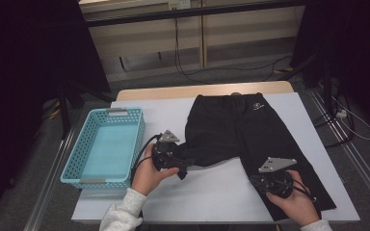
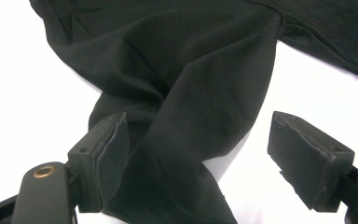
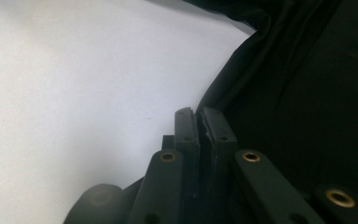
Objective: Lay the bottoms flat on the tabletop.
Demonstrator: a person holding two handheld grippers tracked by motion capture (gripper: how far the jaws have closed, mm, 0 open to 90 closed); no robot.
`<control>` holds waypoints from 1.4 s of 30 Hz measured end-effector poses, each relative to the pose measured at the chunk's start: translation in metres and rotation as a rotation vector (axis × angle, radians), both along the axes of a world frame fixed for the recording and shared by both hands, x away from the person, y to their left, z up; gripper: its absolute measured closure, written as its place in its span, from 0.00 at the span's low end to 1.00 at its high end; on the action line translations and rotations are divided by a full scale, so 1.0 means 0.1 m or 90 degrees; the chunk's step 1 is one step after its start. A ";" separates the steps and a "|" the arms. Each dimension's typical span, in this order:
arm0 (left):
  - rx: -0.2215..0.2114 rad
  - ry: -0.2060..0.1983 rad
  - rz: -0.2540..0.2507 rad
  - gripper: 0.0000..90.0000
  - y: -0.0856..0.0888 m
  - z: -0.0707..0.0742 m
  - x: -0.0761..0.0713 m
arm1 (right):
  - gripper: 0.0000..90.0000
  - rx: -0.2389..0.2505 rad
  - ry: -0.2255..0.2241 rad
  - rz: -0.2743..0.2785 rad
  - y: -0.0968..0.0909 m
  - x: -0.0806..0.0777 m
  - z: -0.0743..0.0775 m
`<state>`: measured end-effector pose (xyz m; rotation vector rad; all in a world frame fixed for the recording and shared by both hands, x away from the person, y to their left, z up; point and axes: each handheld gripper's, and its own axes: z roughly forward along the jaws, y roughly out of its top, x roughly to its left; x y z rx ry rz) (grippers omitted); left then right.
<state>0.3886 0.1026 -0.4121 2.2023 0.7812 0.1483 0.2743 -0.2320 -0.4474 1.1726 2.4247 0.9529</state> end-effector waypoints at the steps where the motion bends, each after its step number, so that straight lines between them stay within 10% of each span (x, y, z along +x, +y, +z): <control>1: 0.000 -0.002 0.003 0.23 0.00 0.00 0.00 | 0.93 0.002 0.000 0.000 0.00 0.00 0.00; 8: 0.011 0.001 0.016 0.24 0.00 -0.07 0.02 | 0.59 0.013 -0.024 -0.020 -0.02 0.03 0.01; 15: 0.028 0.004 0.034 0.26 0.04 -0.14 0.05 | 0.46 0.030 -0.025 -0.037 -0.03 0.05 0.01; 22: 0.039 0.059 0.005 0.67 0.02 -0.18 0.03 | 0.41 0.043 -0.034 -0.049 -0.05 0.06 0.01; 30: 0.007 0.092 0.003 0.92 0.00 -0.10 0.00 | 0.41 0.045 -0.042 -0.042 -0.04 0.06 0.03; 36: -0.046 0.069 -0.047 0.85 -0.14 0.06 -0.09 | 0.40 0.050 -0.044 -0.045 -0.04 0.06 0.03; 42: -0.033 0.081 -0.062 0.63 -0.25 -0.07 -0.11 | 0.39 0.053 -0.044 -0.043 -0.02 0.06 0.04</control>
